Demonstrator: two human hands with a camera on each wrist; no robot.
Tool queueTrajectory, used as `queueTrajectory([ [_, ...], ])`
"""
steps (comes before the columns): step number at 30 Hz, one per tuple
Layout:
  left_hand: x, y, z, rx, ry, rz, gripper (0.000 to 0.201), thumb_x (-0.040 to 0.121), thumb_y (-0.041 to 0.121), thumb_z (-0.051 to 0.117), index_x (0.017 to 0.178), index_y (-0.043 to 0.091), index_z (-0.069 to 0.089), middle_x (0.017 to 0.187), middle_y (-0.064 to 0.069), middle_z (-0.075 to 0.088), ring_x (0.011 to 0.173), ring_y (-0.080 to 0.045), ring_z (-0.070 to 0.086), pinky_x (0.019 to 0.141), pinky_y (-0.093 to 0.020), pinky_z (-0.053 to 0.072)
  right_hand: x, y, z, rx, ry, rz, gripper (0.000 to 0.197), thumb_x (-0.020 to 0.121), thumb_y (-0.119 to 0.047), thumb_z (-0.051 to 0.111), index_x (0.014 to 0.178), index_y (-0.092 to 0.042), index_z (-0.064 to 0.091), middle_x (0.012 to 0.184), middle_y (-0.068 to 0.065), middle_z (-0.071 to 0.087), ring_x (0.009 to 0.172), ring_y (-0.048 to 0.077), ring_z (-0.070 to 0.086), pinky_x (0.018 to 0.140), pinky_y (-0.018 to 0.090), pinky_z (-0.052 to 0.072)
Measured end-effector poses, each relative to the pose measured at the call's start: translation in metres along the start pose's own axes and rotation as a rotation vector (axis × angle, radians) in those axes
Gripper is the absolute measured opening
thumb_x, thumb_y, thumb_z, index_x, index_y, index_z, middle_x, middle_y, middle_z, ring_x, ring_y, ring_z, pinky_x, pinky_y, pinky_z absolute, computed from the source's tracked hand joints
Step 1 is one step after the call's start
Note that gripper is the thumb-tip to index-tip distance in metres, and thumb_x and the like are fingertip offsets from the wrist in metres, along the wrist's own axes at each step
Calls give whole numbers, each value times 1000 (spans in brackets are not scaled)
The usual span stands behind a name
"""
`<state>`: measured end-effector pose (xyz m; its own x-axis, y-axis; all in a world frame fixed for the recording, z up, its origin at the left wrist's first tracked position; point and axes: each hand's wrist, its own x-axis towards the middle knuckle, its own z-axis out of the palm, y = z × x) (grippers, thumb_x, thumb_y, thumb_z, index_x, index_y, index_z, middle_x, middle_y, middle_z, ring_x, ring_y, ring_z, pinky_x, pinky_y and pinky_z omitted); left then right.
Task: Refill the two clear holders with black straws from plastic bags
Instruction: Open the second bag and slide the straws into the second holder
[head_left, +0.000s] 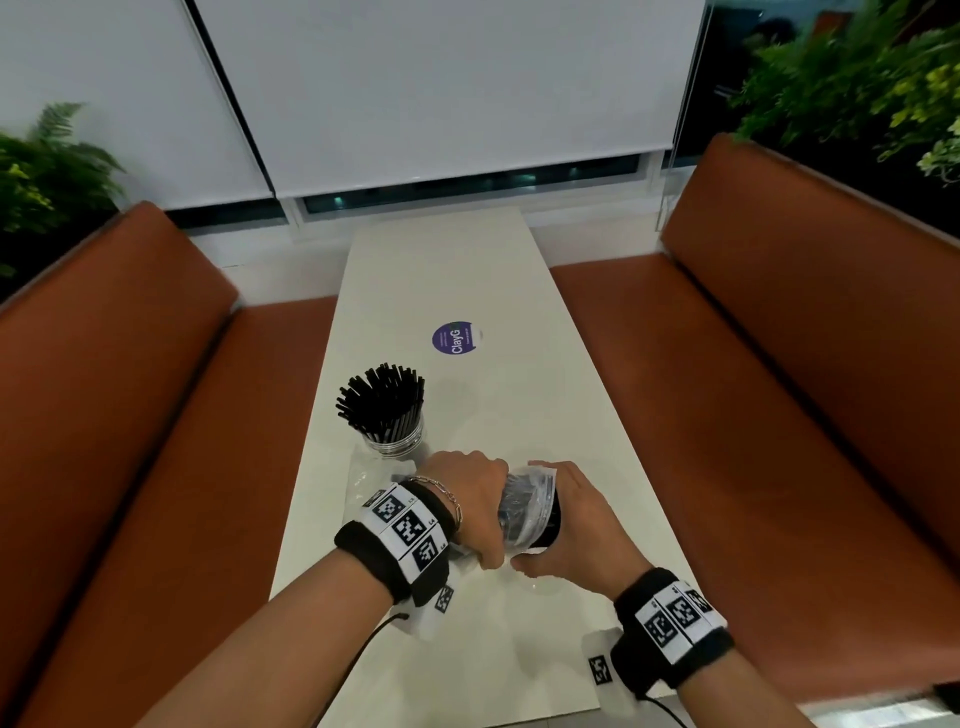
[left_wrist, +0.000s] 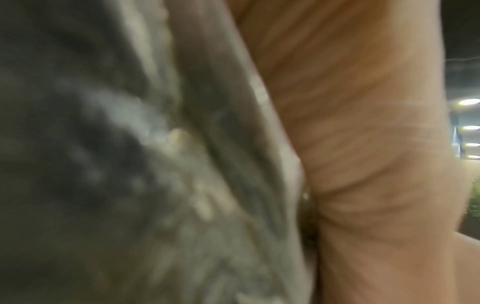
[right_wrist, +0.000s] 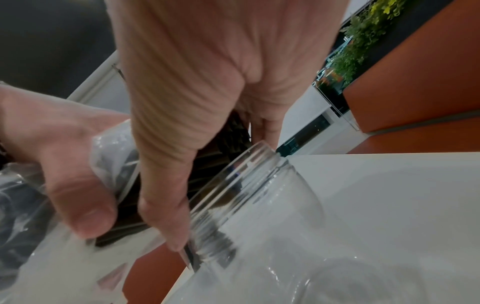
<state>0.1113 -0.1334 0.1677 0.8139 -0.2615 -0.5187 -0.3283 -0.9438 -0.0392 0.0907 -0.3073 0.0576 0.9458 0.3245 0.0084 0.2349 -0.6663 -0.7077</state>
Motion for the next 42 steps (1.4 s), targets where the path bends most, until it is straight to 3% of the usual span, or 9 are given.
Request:
queueTrajectory([
  [5, 0, -1, -3, 38, 2, 18, 71, 54, 45, 87, 115, 23, 57, 99, 3, 65, 83, -21, 66, 67, -31, 53, -1, 5, 5, -40, 16, -14, 89, 57, -38, 89, 139, -33, 54, 123, -13, 55, 113, 4, 45, 87, -5, 33],
  [12, 2, 2, -8, 89, -14, 22, 72, 55, 45, 88, 116, 22, 58, 98, 3, 62, 88, -22, 68, 76, -34, 57, 1, 6, 7, -52, 18, -8, 91, 50, -39, 88, 134, -27, 55, 124, -10, 46, 114, 7, 44, 84, 0, 36],
  [16, 3, 7, -15, 125, -6, 30, 71, 59, 47, 89, 118, 18, 62, 107, 0, 68, 93, -22, 71, 74, -32, 53, 7, 7, 8, -60, 10, -10, 86, 46, -46, 84, 126, -38, 54, 123, -22, 50, 112, 7, 48, 96, 14, 42],
  [19, 3, 12, -19, 141, -7, 29, 69, 60, 46, 91, 117, 17, 65, 106, 0, 70, 90, -22, 71, 71, -31, 53, 10, 7, 10, -75, 16, -16, 64, 44, -46, 83, 97, -47, 48, 88, -24, 52, 84, 11, 51, 79, 20, 48],
  [24, 3, 16, -25, 143, -21, 32, 70, 62, 47, 92, 118, 17, 64, 105, -1, 67, 85, -22, 65, 69, -32, 50, 15, 4, 12, -37, -9, -19, 58, 44, -46, 86, 93, -42, 55, 85, -16, 63, 78, 14, 62, 73, 38, 61],
  [32, -1, 19, -32, 148, -9, 21, 63, 61, 44, 92, 112, 16, 66, 95, 1, 68, 78, -21, 66, 64, -31, 48, 20, -2, 13, -42, -35, -33, 59, 41, -52, 82, 91, -43, 53, 91, -10, 63, 88, 21, 61, 81, 40, 58],
  [37, -1, 27, -34, 216, -23, 53, 67, 70, 46, 89, 125, 18, 62, 99, -1, 59, 95, -24, 69, 78, -36, 54, 16, -4, 14, 30, -55, -13, 46, 45, -43, 84, 78, -44, 52, 83, -8, 65, 82, 23, 63, 77, 43, 60],
  [39, 1, 29, -33, 234, -19, 63, 69, 71, 45, 89, 128, 18, 61, 105, -2, 61, 103, -25, 69, 83, -37, 53, 13, -3, 14, 75, -62, -25, 38, 48, -35, 85, 77, -36, 61, 79, -11, 69, 78, 19, 68, 76, 45, 62],
  [42, 4, 32, -33, 264, -8, 64, 68, 72, 45, 88, 129, 18, 61, 116, -3, 66, 105, -25, 69, 81, -36, 50, 6, -11, 7, 138, -46, -3, 42, 48, -37, 81, 88, -33, 69, 85, -17, 71, 86, 7, 68, 85, 34, 62],
])
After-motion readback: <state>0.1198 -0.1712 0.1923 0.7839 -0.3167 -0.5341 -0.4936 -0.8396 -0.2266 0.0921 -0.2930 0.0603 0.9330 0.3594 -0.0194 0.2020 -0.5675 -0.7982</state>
